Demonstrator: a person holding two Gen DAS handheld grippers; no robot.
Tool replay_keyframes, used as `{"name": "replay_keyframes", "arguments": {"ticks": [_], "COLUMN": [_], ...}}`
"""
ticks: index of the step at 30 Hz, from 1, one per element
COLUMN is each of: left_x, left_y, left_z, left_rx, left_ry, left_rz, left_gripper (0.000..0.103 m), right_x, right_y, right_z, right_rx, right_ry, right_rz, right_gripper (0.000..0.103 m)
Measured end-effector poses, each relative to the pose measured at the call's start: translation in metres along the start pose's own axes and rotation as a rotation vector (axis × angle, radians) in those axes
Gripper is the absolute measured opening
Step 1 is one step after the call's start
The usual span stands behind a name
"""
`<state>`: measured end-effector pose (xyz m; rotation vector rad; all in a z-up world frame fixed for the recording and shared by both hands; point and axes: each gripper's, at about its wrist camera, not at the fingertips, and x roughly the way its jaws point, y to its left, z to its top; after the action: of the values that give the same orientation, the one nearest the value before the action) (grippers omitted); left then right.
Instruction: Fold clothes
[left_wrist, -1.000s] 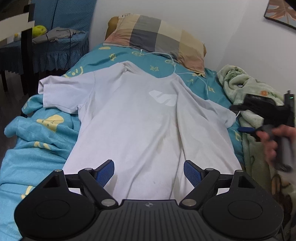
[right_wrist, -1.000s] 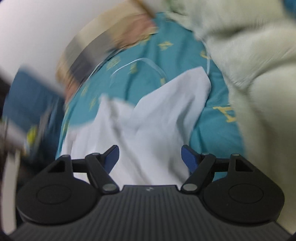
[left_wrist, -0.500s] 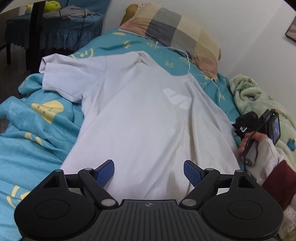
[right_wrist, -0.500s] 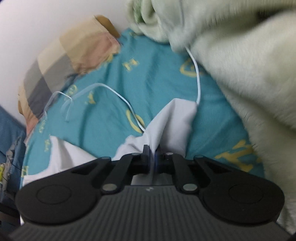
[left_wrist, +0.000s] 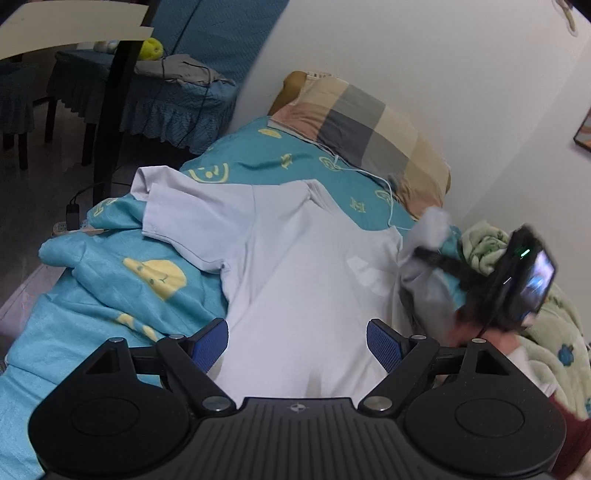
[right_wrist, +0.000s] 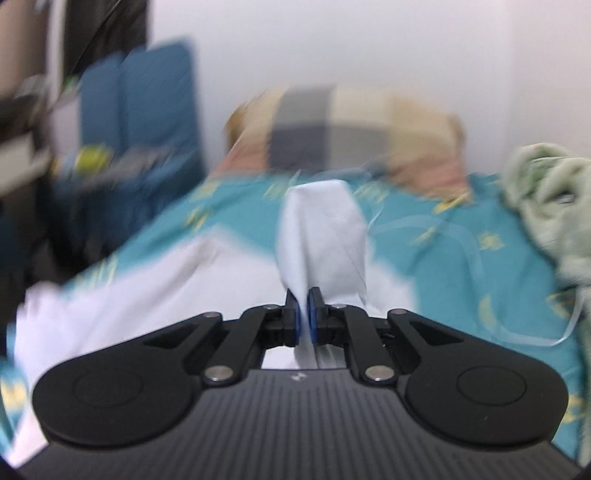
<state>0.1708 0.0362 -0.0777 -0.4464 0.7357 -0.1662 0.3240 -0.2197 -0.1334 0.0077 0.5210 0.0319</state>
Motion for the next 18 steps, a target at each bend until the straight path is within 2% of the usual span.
{"name": "replay_keyframes", "arguments": {"ticks": [2, 4, 6, 8, 13, 18], "left_x": [0.003, 0.006, 0.009, 0.011, 0.014, 0.01], "left_y": [0.004, 0.006, 0.007, 0.007, -0.001, -0.016], "left_z": [0.0, 0.0, 0.0, 0.0, -0.002, -0.011], "left_rx": [-0.005, -0.015, -0.026, -0.027, 0.004, 0.057], "left_ry": [0.003, 0.013, 0.022, 0.026, 0.03, 0.043], "left_rz": [0.009, -0.005, -0.025, -0.037, -0.058, -0.099], "left_gripper": [0.084, 0.084, 0.084, 0.084, 0.084, 0.084], "right_x": [0.014, 0.023, 0.011, -0.007, -0.074, -0.137], "right_y": [0.016, 0.021, 0.021, 0.019, -0.001, -0.025], "right_z": [-0.017, -0.026, -0.027, -0.025, -0.025, -0.037], "right_rx": [-0.052, -0.051, -0.035, -0.013, 0.108, 0.072], "right_ry": [0.097, 0.167, 0.161, 0.141, 0.165, 0.168], "right_rz": [0.031, 0.071, 0.103, 0.133, 0.133, 0.057], "right_gripper": [0.013, 0.031, 0.064, 0.075, 0.075, 0.075]}}
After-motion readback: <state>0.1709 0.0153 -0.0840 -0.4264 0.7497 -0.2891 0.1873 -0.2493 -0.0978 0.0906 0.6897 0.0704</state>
